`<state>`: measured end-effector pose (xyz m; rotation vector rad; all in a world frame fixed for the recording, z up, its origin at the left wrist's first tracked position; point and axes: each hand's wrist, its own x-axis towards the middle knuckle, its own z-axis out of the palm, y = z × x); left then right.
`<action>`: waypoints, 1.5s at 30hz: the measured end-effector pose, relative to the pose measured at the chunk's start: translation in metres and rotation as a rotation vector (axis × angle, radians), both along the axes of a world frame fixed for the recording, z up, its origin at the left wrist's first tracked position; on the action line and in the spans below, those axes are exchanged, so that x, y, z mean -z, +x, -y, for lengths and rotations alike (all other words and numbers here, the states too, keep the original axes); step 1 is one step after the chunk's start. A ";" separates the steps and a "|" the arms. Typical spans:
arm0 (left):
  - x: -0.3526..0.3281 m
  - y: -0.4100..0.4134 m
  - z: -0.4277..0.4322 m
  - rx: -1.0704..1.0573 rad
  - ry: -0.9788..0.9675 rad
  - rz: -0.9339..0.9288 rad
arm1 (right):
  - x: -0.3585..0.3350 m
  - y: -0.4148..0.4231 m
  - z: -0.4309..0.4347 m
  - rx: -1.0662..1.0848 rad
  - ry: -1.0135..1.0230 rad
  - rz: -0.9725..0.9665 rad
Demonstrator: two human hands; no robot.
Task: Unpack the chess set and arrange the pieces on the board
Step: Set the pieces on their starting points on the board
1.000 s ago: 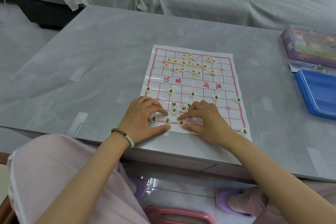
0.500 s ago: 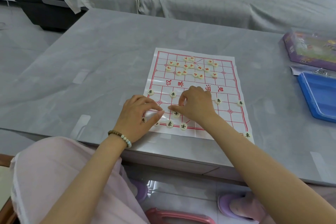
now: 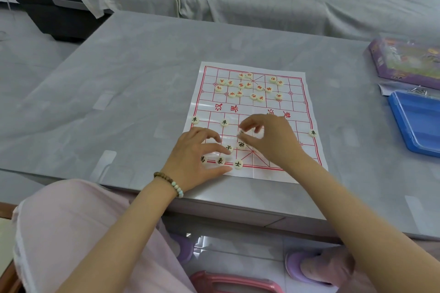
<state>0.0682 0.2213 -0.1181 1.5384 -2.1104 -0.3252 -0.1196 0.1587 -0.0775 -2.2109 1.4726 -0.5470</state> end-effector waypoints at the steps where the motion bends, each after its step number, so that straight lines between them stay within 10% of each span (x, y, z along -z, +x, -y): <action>1: -0.001 -0.002 0.000 0.006 0.012 0.016 | -0.001 -0.009 -0.006 -0.039 0.042 0.024; 36: -0.014 -0.015 0.015 -0.123 0.027 -0.014 | 0.039 -0.047 -0.050 -0.005 0.037 0.095; 45: -0.024 -0.021 0.031 -0.145 0.198 0.223 | 0.026 -0.059 -0.052 0.028 0.029 0.216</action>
